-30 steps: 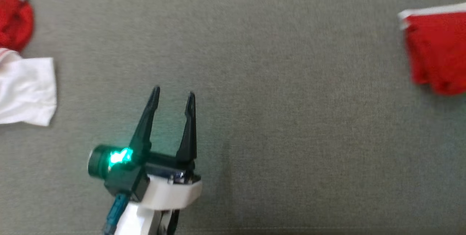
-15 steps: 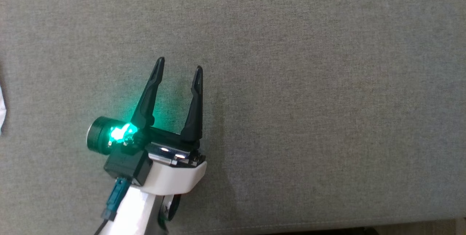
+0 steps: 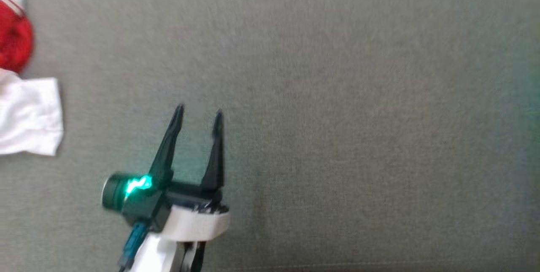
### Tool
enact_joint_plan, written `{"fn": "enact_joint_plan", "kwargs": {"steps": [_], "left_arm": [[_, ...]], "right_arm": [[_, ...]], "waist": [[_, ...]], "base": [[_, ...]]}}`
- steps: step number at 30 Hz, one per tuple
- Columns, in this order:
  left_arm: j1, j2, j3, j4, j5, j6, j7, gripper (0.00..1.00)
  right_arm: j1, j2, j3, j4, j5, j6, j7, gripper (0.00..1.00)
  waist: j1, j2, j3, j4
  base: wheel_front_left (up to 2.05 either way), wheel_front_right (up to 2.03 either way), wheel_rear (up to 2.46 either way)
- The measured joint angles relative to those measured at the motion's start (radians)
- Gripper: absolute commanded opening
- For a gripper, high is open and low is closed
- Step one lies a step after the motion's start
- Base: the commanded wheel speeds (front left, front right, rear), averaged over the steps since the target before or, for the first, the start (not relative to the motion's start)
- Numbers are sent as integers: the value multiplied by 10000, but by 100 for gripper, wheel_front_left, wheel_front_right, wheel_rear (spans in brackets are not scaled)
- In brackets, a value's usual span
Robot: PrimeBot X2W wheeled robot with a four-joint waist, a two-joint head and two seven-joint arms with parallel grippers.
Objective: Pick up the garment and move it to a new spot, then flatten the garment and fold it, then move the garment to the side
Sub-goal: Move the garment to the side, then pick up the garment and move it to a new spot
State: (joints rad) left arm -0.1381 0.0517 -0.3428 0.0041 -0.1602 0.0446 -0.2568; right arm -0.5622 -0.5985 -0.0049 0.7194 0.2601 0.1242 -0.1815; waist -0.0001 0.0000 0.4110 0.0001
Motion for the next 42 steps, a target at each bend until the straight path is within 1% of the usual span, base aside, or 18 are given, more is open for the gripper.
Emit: {"fn": "enact_joint_plan", "kwargs": {"steps": [7, 10, 14, 18, 19, 22, 25, 28, 42], "left_arm": [[1317, 4, 790, 627, -617, 439, 2, 100], [1833, 4, 1076, 865, -614, 416, 2, 100], [2220, 6, 1480, 1323, -339, 245, 2, 100], [2309, 6, 1929, 1726, -245, 151, 2, 100], [2350, 6, 2010, 1787, -232, 67, 2, 100], [2602, 6, 2192, 1946, -102, -94, 2, 100], [2830, 8, 2201, 2234, 359, -144, 2, 100], [2883, 10, 2199, 2345, 476, -184, 2, 100], [2881, 10, 2153, 2472, 481, -121, 2, 100]], "right_arm": [[2651, 2502, 403, -1427, 123, 0, -619, 100], [3652, 3375, 550, -2205, 130, 0, -665, 100], [4776, 4056, 729, -3377, 42, 0, -667, 100], [5700, 4725, 681, -4046, -485, 0, -683, 100], [5942, 4857, 623, -4194, -654, 0, -683, 100], [6636, 5170, 242, -4575, -1030, 0, -692, 100], [7136, 5292, 71, -4748, -1413, 0, -692, 100], [7386, 5400, -81, -4876, -1507, 0, -692, 100], [7434, 5513, -136, -4963, -1695, 0, -692, 100]], "waist": [[-1, 0, -2022, 186], [-1, 0, -2906, 248], [-1, 1, -3869, 315], [-1, 0, -4577, 355], [-1, 0, -4714, 363], [-1, 0, -5077, 393], [-1, 1, -5351, 440], [-1, 1, -5488, 488], [0, 0, -5525, 475]], "base": [[0, 0, 0], [0, 0, 0], [0, 0, 0], [0, 0, 0], [0, 0, 0], [0, 0, 0], [0, 0, 0], [0, 0, 0], [0, 0, 0]]}}
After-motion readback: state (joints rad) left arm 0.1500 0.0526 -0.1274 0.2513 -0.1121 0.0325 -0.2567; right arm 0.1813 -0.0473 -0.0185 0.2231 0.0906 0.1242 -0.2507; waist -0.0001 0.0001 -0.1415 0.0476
